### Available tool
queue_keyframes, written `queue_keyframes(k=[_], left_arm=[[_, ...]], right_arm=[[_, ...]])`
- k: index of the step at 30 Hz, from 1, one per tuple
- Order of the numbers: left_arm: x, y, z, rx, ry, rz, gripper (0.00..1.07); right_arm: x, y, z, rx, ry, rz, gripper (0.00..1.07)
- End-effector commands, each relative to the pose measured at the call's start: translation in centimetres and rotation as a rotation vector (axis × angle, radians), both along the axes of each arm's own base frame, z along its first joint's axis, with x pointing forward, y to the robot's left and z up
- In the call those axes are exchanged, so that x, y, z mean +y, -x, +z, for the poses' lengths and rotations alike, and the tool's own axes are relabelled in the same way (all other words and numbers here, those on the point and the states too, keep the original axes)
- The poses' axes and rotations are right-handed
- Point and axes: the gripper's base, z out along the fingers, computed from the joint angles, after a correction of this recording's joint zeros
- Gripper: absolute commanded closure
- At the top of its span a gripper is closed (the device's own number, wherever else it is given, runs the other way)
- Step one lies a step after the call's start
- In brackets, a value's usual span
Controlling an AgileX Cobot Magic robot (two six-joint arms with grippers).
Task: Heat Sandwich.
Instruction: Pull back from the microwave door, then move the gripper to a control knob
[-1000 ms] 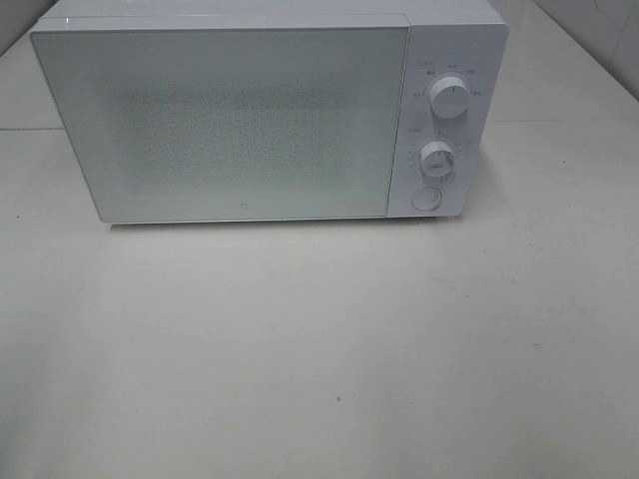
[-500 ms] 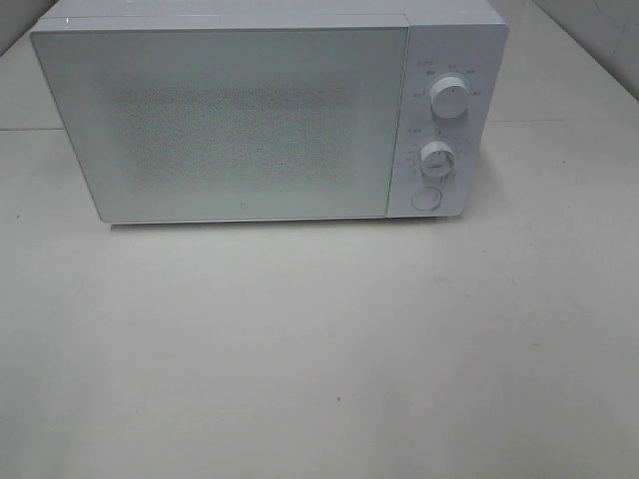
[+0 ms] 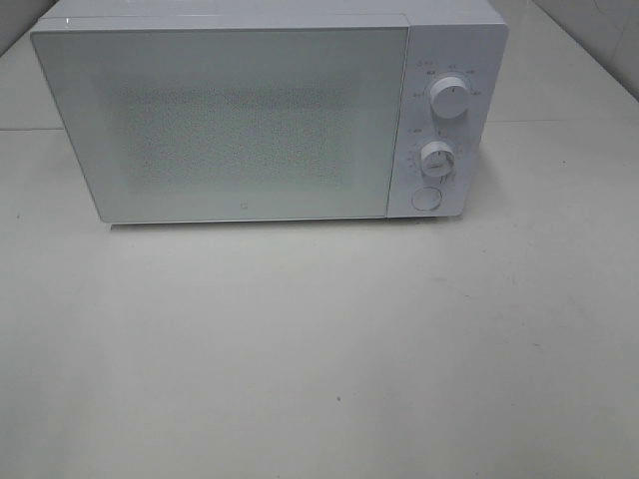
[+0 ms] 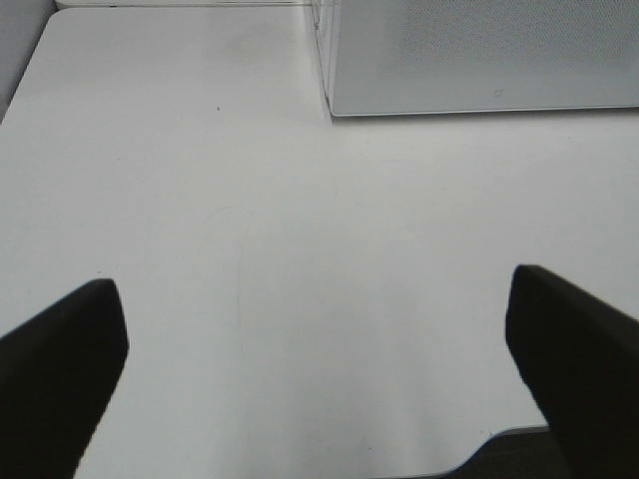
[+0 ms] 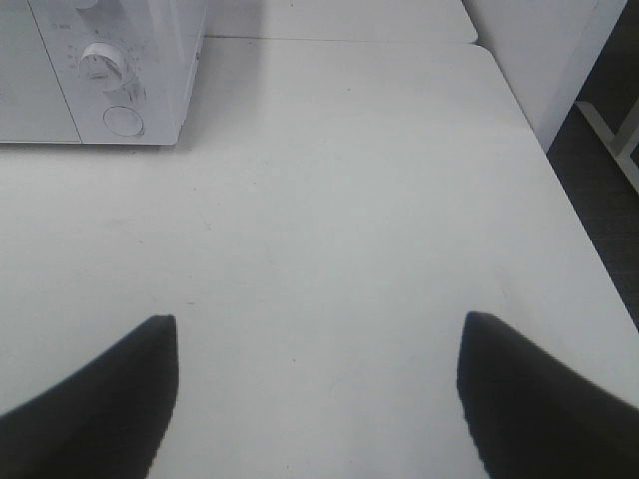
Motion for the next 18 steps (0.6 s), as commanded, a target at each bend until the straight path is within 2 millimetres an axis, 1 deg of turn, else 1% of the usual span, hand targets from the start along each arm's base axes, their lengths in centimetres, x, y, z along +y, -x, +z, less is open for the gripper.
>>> queue_keyframes(k=[1,18], left_arm=[[-0.08,0.24,0.0,-0.02,0.012,0.002,0.09],[-0.08,0.24,0.0,-0.02,0.012,0.002,0.09]], right_arm=[[-0.08,0.41,-0.01,-0.033,0.011,-0.007,0.32],[-0.07,0.41,-0.01,-0.033,0.01,-0.006,0.32]])
